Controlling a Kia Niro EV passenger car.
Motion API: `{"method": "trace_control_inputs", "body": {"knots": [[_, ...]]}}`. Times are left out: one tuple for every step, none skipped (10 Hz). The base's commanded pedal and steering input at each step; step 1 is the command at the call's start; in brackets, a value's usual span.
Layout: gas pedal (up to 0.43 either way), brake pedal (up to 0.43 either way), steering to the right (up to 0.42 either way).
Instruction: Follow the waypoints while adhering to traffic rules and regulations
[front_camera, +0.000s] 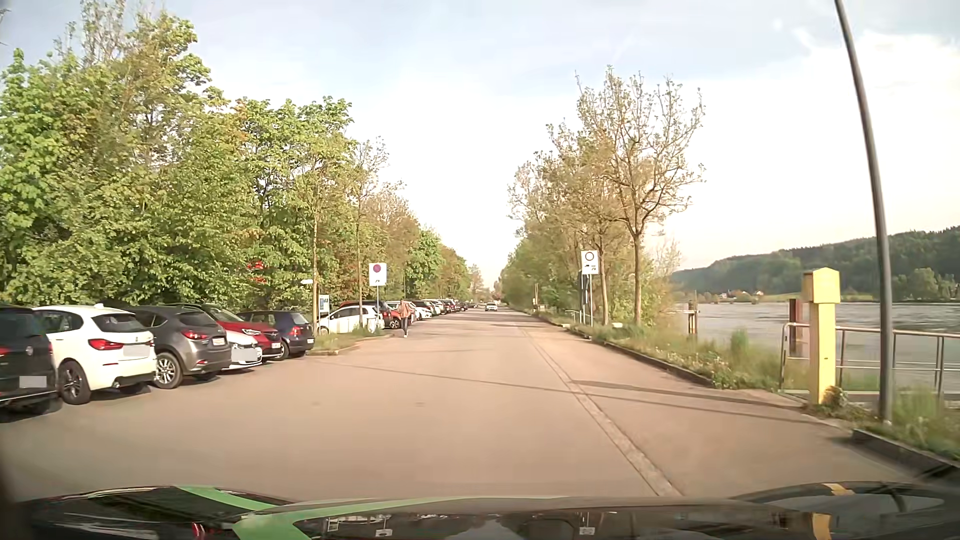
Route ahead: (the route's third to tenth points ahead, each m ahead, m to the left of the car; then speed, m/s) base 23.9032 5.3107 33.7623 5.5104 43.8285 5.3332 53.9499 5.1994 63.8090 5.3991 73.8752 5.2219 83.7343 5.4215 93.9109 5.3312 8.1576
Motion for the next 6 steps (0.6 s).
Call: {"method": "trace_control_inputs", "body": {"knots": [[0.087, 0.000, 0.000], [0.087, 0.000, 0.000], [0.087, 0.000, 0.000], [0.087, 0.000, 0.000], [0.087, 0.000, 0.000], [0.087, 0.000, -0.001]]}}
